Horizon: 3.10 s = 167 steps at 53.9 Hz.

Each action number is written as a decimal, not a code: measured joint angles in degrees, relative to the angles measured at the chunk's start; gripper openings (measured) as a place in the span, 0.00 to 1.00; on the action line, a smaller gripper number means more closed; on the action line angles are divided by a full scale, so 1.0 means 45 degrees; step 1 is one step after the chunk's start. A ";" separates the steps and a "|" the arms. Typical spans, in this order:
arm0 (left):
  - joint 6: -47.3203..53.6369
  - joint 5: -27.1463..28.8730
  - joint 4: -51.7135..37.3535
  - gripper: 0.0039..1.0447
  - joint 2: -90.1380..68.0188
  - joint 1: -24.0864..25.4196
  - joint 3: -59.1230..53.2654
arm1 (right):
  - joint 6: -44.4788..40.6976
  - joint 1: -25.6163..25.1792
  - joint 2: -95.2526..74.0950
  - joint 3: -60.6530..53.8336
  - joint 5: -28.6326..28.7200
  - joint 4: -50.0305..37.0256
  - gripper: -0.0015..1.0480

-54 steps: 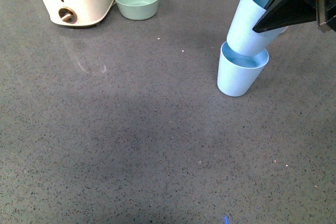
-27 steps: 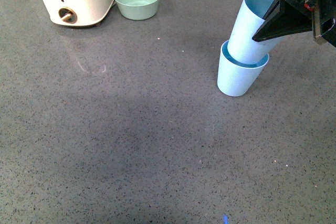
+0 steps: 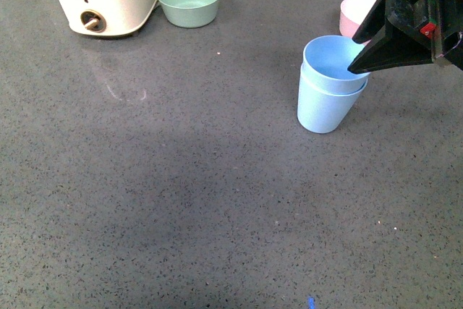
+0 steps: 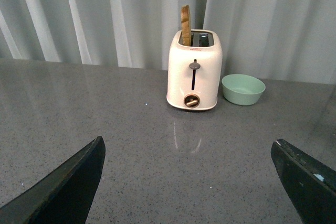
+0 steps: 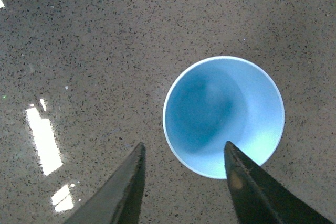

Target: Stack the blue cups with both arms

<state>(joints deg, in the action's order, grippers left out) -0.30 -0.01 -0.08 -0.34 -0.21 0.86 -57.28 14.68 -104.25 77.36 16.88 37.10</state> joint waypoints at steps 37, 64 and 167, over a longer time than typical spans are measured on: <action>0.0005 -0.0005 0.0000 0.92 0.0000 0.0000 0.0000 | 0.5877 -0.2866 0.6596 -0.4007 0.2176 -0.5872 0.89; 0.0005 0.0000 0.0000 0.92 0.0000 0.0000 0.0000 | 1.2575 -0.3245 1.1006 -1.3503 -0.3711 -1.6582 0.02; 0.0010 0.0005 0.0000 0.92 0.0000 0.0000 0.0000 | 1.2594 -0.3254 2.0929 -1.6898 -0.3750 -1.0491 0.02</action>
<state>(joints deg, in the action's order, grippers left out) -0.25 0.01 -0.08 -0.34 -0.21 0.86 -0.60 0.03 -10.07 1.32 0.01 -10.11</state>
